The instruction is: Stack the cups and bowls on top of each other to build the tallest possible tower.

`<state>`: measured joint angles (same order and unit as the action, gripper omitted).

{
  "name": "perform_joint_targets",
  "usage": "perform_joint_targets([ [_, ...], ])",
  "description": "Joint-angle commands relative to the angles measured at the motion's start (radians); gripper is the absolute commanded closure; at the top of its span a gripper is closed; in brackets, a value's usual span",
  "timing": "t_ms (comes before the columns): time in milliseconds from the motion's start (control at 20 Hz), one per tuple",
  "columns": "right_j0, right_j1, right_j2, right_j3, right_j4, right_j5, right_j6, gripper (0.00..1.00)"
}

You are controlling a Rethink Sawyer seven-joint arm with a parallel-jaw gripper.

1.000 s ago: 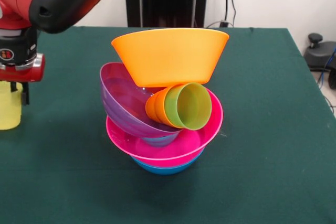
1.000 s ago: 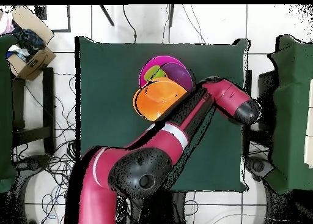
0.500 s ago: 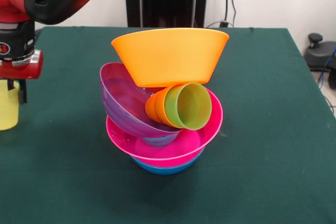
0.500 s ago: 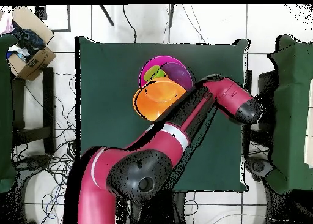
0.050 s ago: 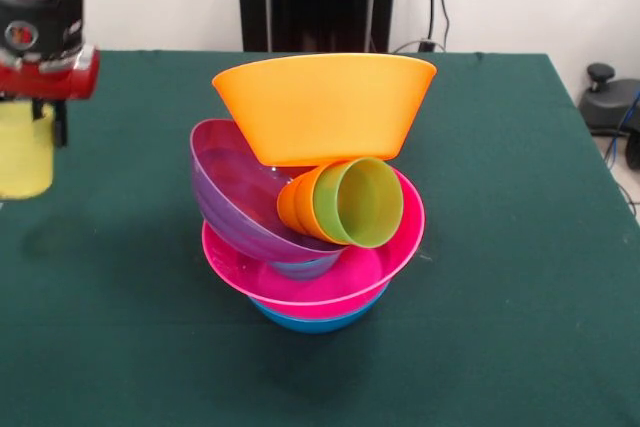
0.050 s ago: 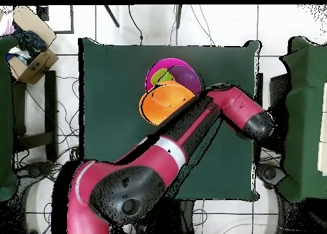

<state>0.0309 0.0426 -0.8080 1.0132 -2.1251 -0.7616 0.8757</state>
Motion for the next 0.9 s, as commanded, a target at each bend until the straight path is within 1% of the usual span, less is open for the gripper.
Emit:
perform_joint_targets([
  [50, 0.148, -0.141, 0.023, 0.155, -0.012, -0.215, 0.117, 1.00],
  [150, 0.178, -0.164, 0.008, 0.170, -0.023, -0.277, 0.147, 1.00],
  [350, 0.231, -0.187, -0.034, 0.191, -0.035, -0.364, 0.193, 1.00],
  [500, 0.257, -0.187, -0.056, 0.194, -0.015, -0.371, 0.227, 1.00],
  [700, 0.277, -0.201, -0.098, 0.190, -0.013, -0.411, 0.249, 1.00],
  [900, 0.304, -0.213, -0.134, 0.220, -0.021, -0.457, 0.252, 1.00],
])
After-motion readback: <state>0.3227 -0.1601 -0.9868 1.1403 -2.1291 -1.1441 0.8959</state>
